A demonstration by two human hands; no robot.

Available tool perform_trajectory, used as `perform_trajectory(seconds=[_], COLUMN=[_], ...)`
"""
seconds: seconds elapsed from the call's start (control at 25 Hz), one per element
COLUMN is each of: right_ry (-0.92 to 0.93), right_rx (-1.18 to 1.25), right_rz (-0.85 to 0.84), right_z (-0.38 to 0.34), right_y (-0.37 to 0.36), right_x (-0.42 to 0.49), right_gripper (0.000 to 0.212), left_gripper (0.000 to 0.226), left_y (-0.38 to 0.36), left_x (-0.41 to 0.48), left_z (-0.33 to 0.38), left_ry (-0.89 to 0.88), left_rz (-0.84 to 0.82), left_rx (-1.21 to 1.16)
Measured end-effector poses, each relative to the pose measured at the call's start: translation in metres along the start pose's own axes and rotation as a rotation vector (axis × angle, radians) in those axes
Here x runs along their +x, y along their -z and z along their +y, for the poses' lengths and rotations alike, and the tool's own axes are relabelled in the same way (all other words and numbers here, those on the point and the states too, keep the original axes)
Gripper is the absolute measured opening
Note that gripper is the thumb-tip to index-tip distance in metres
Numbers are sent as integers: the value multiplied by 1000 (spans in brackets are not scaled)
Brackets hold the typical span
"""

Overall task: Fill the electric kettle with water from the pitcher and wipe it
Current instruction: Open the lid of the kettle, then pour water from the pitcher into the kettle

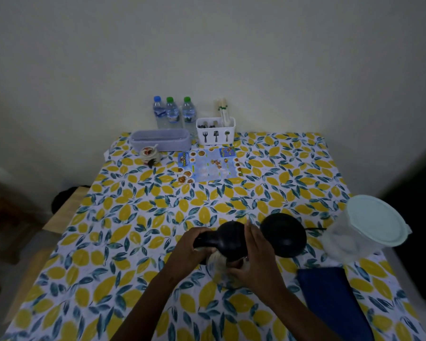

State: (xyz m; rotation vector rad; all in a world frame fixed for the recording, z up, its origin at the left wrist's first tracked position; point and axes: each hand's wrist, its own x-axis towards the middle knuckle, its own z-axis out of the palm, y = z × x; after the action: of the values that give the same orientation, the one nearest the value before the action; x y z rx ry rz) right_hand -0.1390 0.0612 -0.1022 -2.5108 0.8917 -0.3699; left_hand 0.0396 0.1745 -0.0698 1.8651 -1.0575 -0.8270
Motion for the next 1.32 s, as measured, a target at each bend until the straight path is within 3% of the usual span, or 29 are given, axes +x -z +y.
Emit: perform_trajectory(seconds=[0.12, 0.28, 0.44, 0.6, 0.76, 1.0, 1.16, 1.32], right_ry=[37, 31, 32, 43, 53, 43, 92, 77], right_rx=[-154, -306, -300, -260, -186, -240, -153, -322], right_rz=[5, -51, -20, -5, 11, 22, -1, -25], right_z=[13, 25, 26, 24, 26, 5, -5, -1], right_y=[1, 2, -2, -3, -3, 1, -8, -9], right_x=[-16, -29, -30, -32, -32, -33, -30, -32], right_gripper=[103, 106, 104, 97, 95, 100, 102, 98], left_gripper=[59, 79, 68, 61, 51, 41, 37, 50], left_y=[-17, -48, -63, -66, -64, -49, -33, -26], left_x=[1, 7, 4, 3, -5, -24, -30, -41], left_z=[19, 35, 32, 32, 42, 44, 40, 33], left_ry=[-112, -125, -181, -195, -142, 10, 155, 206], left_rz=[68, 104, 240, 242, 310, 389, 464, 541], left_rx=[196, 536, 559, 525, 246, -464, -510, -602])
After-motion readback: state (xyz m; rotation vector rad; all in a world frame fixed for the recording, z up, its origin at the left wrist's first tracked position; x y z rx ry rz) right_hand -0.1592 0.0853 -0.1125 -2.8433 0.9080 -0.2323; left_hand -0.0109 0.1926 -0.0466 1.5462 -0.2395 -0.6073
